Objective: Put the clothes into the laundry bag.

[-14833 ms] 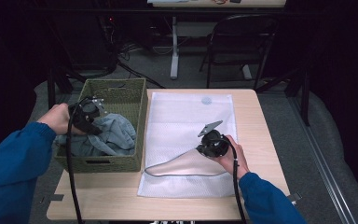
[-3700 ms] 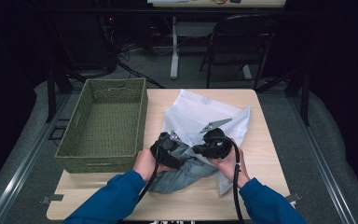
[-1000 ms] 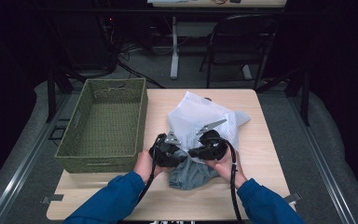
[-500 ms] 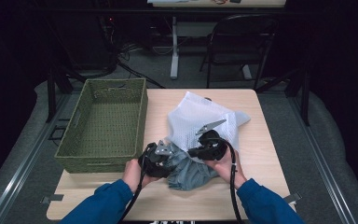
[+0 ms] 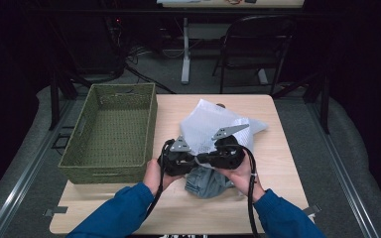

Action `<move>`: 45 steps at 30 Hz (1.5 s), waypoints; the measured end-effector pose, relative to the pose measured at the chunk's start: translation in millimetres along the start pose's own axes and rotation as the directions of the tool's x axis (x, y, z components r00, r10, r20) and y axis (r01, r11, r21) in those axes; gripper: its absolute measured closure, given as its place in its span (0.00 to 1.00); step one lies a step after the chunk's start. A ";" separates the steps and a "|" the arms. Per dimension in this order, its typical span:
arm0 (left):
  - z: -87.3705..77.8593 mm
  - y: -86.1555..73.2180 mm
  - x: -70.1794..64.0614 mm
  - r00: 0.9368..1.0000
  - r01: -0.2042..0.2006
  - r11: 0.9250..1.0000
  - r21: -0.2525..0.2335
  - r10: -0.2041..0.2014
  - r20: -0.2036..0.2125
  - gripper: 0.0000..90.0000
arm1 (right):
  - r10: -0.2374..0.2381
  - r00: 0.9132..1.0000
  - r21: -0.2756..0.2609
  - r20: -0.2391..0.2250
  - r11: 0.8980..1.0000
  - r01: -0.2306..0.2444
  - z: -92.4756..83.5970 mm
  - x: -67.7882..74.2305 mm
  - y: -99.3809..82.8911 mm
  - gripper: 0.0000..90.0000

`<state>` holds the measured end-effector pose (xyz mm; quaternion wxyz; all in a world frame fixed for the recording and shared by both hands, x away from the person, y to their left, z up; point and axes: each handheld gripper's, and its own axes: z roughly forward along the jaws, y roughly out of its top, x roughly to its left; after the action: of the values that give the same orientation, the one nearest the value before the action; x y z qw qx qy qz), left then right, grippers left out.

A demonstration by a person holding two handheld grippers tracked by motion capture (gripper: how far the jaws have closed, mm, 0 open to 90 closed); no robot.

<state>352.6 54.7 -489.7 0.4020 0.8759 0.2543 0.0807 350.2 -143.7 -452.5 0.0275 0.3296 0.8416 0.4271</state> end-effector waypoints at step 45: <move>-2.4 -28.5 -15.8 0.998 0.057 0.995 -0.076 -0.054 0.038 0.95 | -0.014 1.000 -0.019 -0.014 1.000 0.014 -1.9 3.8 1.1 1.00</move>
<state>327.3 63.9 -508.3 0.4421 0.8536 0.2679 0.0638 347.2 -142.3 -449.6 0.0275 0.3201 0.8400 0.4372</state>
